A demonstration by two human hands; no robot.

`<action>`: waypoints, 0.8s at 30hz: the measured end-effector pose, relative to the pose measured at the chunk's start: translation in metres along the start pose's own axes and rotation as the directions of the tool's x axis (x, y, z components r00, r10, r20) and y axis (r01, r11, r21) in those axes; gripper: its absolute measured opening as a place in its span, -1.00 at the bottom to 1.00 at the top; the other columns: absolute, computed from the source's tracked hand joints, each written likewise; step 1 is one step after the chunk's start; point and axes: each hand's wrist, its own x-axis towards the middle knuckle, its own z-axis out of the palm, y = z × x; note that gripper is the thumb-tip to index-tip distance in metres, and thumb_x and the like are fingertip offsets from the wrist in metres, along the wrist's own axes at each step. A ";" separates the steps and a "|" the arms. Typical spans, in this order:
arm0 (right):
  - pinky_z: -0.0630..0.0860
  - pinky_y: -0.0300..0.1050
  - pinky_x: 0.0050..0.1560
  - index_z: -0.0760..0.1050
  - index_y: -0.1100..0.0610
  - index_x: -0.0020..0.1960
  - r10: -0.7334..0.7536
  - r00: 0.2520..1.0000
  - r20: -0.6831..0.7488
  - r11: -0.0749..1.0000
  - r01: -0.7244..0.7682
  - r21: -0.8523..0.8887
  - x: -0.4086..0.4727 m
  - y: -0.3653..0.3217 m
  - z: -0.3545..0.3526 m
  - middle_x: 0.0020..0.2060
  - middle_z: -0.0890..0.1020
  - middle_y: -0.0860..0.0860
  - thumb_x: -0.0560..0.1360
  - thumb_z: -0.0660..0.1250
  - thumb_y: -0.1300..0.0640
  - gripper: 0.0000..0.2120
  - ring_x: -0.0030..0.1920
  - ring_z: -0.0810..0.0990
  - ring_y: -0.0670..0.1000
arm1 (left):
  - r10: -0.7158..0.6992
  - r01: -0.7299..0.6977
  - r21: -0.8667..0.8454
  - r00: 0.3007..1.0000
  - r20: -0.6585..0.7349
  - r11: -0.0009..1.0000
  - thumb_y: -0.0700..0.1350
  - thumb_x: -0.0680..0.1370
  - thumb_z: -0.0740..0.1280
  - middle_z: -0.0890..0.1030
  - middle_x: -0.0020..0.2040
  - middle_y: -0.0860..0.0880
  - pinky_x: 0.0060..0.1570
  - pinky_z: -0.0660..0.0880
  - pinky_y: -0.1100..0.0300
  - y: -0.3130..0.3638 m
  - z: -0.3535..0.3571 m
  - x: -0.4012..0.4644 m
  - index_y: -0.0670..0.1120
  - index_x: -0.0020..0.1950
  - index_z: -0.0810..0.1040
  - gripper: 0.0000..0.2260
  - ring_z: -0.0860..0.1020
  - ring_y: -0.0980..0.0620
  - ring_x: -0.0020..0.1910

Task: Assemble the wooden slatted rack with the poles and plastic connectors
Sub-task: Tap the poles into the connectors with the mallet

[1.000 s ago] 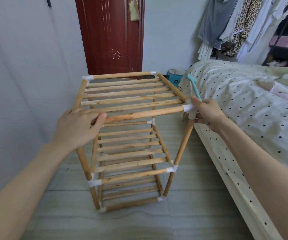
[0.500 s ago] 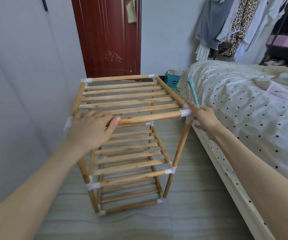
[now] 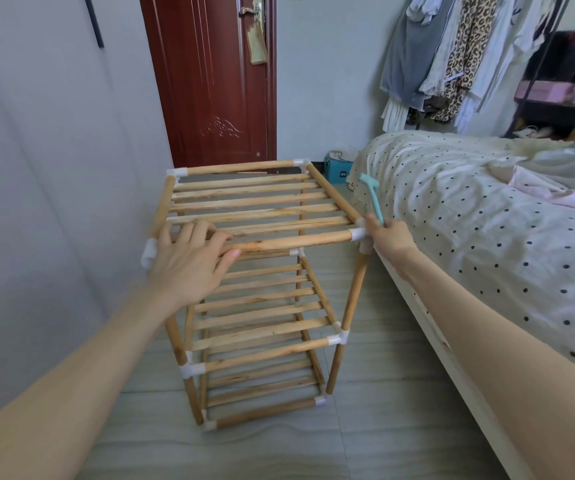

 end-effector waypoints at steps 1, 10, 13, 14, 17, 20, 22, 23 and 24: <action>0.50 -0.12 -0.18 0.48 0.25 0.14 -0.007 0.999 -0.053 0.999 0.005 -0.036 -0.004 0.000 -0.004 -0.13 0.57 0.14 0.61 0.11 -0.03 -0.64 -0.19 0.52 0.06 | -0.009 0.009 -0.007 1.000 -0.029 1.000 0.17 0.59 -0.08 0.40 0.27 -0.07 0.31 0.13 -0.20 0.000 0.002 -0.005 0.02 0.37 0.38 -0.53 0.30 -0.09 0.33; 0.27 -0.15 -0.43 0.56 0.21 -0.06 -0.129 0.991 0.035 0.865 0.130 -0.485 -0.058 -0.006 -0.068 -0.41 0.44 0.03 0.62 0.10 0.00 -0.65 -0.42 0.39 0.03 | -0.054 0.044 -0.050 0.975 -0.217 0.998 -0.23 0.41 0.40 0.23 0.46 -0.25 0.42 -0.03 -0.24 0.007 0.025 -0.062 -0.19 0.50 0.17 -0.29 0.03 -0.25 0.49; 0.35 -0.05 -0.30 0.50 0.25 0.11 -0.349 0.922 -0.165 0.867 0.252 -0.429 -0.059 -0.029 -0.082 -0.30 0.49 0.07 0.63 0.07 0.12 -0.70 -0.30 0.45 0.13 | -0.091 0.076 -0.076 0.970 -0.225 0.994 -0.22 0.40 0.41 0.24 0.47 -0.24 0.38 -0.06 -0.27 0.009 0.025 -0.063 -0.18 0.49 0.21 -0.30 0.03 -0.22 0.49; 0.36 -0.02 -0.25 0.46 0.27 0.11 -0.392 0.882 -0.261 0.884 0.283 -0.373 -0.064 -0.031 -0.081 -0.26 0.49 0.10 0.63 0.06 0.13 -0.73 -0.24 0.46 0.18 | -0.093 0.077 -0.076 0.970 -0.227 0.994 -0.23 0.39 0.42 0.25 0.46 -0.23 0.37 -0.08 -0.28 0.010 0.025 -0.063 -0.18 0.49 0.22 -0.30 0.04 -0.21 0.49; 0.32 -0.04 -0.21 0.38 0.25 0.03 -0.229 0.959 -0.164 0.915 0.155 -0.372 -0.074 -0.011 -0.061 -0.20 0.47 0.15 0.63 0.01 0.18 -0.79 -0.17 0.47 0.17 | -0.107 0.093 -0.072 0.972 -0.209 0.993 -0.23 0.37 0.43 0.30 0.44 -0.24 0.37 -0.09 -0.29 0.009 0.023 -0.061 -0.18 0.46 0.26 -0.31 0.10 -0.24 0.47; 0.40 -0.07 -0.16 0.43 0.27 -0.02 -0.102 0.993 -0.054 0.927 0.075 -0.368 -0.070 -0.006 -0.053 -0.15 0.52 0.18 0.63 0.02 0.13 -0.72 -0.13 0.52 0.18 | -0.093 0.079 -0.074 0.974 -0.209 0.994 -0.25 0.32 0.45 0.36 0.36 -0.26 0.39 -0.07 -0.28 0.008 0.019 -0.054 -0.20 0.41 0.32 -0.32 0.19 -0.29 0.42; 0.34 -0.09 -0.19 0.41 0.26 0.01 -0.250 0.928 -0.278 0.958 0.195 -0.211 -0.072 -0.020 -0.057 -0.20 0.49 0.12 0.64 0.00 0.10 -0.71 -0.20 0.49 0.16 | -0.078 0.062 -0.079 0.974 -0.213 0.995 -0.27 0.29 0.46 0.40 0.30 -0.27 0.40 0.01 -0.29 0.004 0.018 -0.050 -0.21 0.37 0.36 -0.34 0.25 -0.31 0.36; 0.29 -0.10 -0.24 0.38 0.23 0.00 -0.251 0.904 -0.347 0.964 0.199 -0.178 -0.073 -0.021 -0.057 -0.24 0.46 0.09 0.64 0.00 0.11 -0.75 -0.26 0.44 0.11 | -0.068 0.052 -0.077 0.974 -0.218 0.996 -0.27 0.29 0.46 0.41 0.29 -0.27 0.40 0.05 -0.29 0.002 0.018 -0.049 -0.21 0.37 0.36 -0.34 0.26 -0.31 0.34; 0.26 -0.10 -0.28 0.34 0.21 -0.02 -0.239 0.926 -0.293 0.962 0.186 -0.199 -0.076 -0.024 -0.054 -0.26 0.44 0.08 0.64 0.00 0.14 -0.80 -0.30 0.41 0.08 | -0.057 0.043 -0.064 0.973 -0.224 0.997 -0.26 0.28 0.46 0.41 0.29 -0.27 0.39 0.07 -0.28 0.000 0.019 -0.050 -0.21 0.37 0.36 -0.33 0.28 -0.31 0.33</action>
